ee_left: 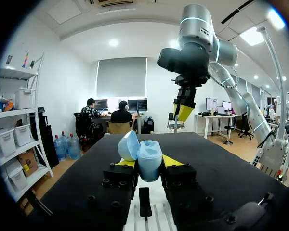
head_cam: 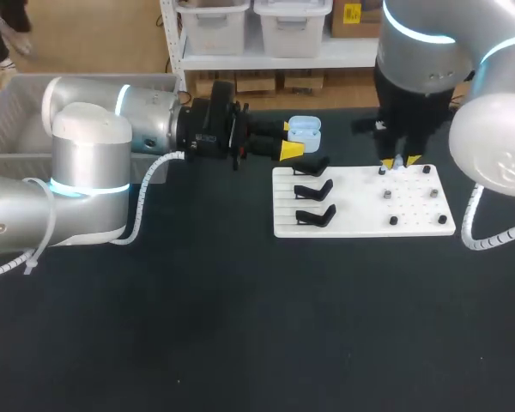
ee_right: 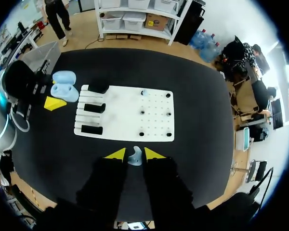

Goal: Pick up each earbud case from the left stands, insert the matching earbuds, close the lid, and place the case in the box.

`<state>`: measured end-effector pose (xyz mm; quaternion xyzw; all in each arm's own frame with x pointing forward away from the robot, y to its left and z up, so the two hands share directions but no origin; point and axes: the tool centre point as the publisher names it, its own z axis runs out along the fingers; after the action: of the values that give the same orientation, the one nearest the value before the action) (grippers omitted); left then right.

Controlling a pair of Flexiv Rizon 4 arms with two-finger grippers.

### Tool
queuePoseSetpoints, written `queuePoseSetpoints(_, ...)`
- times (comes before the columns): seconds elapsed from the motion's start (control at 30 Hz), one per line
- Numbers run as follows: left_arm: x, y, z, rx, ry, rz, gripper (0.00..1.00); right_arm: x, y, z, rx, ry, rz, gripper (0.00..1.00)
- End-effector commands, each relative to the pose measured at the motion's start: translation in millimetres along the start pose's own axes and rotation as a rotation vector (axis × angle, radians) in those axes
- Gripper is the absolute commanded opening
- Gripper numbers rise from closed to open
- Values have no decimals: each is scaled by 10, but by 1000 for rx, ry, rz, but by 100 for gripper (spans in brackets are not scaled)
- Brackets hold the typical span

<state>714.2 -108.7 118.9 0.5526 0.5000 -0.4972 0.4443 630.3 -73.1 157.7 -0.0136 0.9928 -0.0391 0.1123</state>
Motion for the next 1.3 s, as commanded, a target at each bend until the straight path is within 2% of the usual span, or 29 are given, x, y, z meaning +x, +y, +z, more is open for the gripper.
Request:
queuePoseSetpoints(0.03, 1, 0, 0, -1, 0, 0, 0, -123, 133, -117, 57, 21, 88, 0)
queuePoseSetpoints(0.2, 1, 0, 0, -1, 0, 0, 0, -290, 253, -245, 95, 65, 239, 0)
queuePoseSetpoints(0.4, 1, 0, 0, -1, 0, 0, 0, -378, 444, -382, 52, 128, 352, 0)
queuePoseSetpoints(0.63, 31, -66, 56, 11, -1, 17, 0, -375, 536, -463, 65, 162, 372, 0)
queuePoseSetpoints(0.93, 52, -154, 123, 21, -17, 28, 0, -330, 651, -448, 82, 147, 393, 0)
queuePoseSetpoints(1.07, 64, -163, 120, 15, -23, 27, 0, -349, 693, -394, 61, 131, 448, 0)
queuePoseSetpoints(1.3, 64, -163, 120, 15, -23, 27, 0, -349, 693, -394, 61, 131, 448, 0)
